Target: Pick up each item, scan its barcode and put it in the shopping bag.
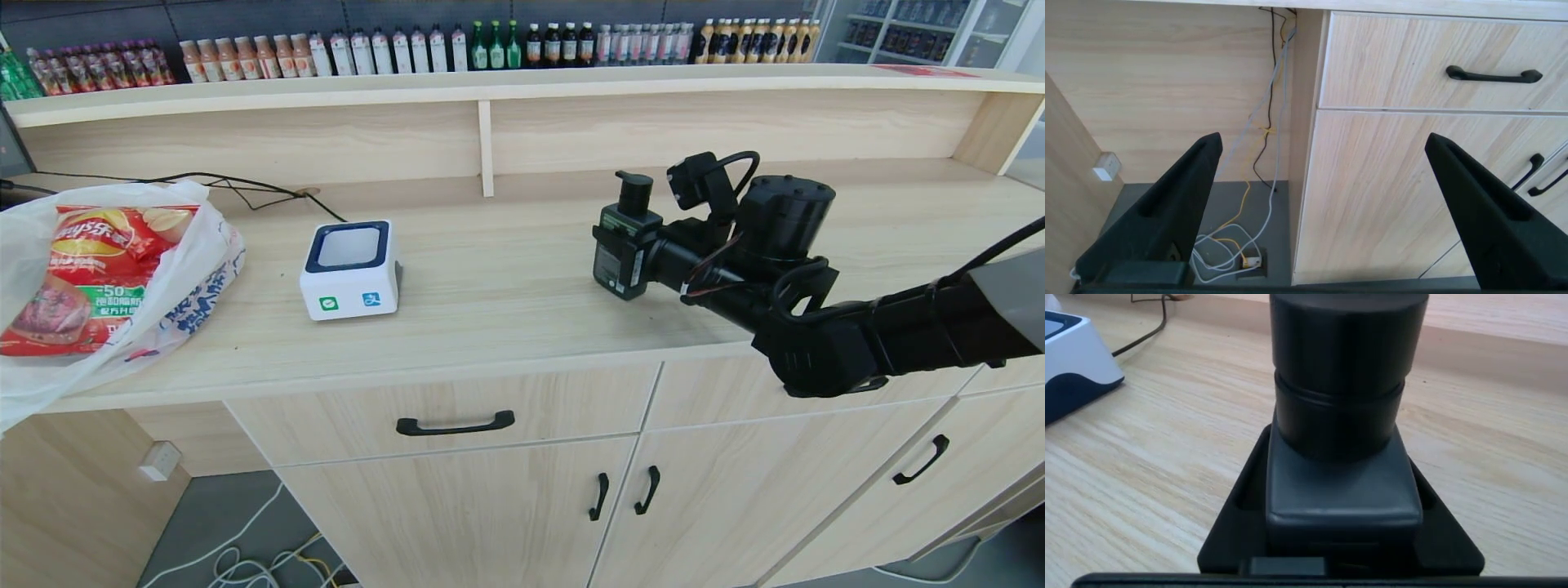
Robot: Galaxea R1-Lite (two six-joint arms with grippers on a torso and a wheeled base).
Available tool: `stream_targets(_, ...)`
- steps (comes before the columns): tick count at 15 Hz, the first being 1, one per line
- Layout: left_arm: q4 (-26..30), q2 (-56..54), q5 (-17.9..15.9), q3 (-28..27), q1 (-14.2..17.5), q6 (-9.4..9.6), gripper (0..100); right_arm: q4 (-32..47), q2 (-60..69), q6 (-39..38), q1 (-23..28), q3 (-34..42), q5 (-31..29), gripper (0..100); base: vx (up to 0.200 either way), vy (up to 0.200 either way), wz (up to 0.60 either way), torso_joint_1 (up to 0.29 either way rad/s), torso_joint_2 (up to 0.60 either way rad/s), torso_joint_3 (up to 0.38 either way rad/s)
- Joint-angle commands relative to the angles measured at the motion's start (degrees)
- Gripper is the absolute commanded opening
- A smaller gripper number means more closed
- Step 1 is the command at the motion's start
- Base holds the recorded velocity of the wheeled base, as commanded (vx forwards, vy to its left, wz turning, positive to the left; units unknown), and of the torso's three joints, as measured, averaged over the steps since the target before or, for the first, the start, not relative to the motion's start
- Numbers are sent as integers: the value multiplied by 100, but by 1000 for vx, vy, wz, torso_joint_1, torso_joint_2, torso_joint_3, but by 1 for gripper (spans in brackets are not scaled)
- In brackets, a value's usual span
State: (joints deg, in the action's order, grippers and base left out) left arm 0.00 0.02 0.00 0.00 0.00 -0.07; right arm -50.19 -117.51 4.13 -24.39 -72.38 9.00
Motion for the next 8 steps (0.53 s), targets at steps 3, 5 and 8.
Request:
stream_targets(3, 0, -2, 0, 0, 0, -1, 100, 0, -141, 9, 5, -5, 6, 0, 0, 0, 0, 0, 0, 0)
stream_targets(5, 0, -2, 0, 0, -9, -1, 100, 0, -176, 9, 5, 4, 6, 0, 0, 0, 0, 0, 0, 0)
stream_targets(8, 0, -2, 0, 0, -9, -1, 100, -8, -220, 0, 5, -40, 6, 0, 0, 0, 0, 0, 0, 0)
